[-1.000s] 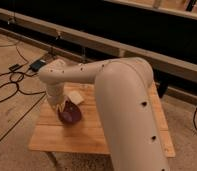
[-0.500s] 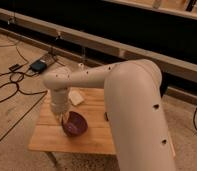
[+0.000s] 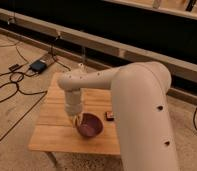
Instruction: Drag the ceramic bowl in a circle
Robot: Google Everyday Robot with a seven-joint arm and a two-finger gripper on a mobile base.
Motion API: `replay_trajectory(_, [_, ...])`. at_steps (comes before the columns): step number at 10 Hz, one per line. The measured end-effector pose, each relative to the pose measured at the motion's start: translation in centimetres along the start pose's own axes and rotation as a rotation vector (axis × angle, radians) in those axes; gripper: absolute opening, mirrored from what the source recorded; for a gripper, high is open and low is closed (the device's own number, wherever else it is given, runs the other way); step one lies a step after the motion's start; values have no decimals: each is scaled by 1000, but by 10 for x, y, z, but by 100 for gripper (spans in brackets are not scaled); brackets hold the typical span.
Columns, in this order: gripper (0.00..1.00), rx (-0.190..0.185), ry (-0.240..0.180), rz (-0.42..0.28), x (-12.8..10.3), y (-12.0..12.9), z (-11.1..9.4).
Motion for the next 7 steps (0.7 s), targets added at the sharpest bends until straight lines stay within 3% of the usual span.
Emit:
replay_trajectory(2, [0,24,-21,54,-23,-27,-2])
replay_trajectory(4, [0,55,-60,59,-54,-36,-12])
replay_trajectory(7, [0,90,-131,-14,-103,-7,-33])
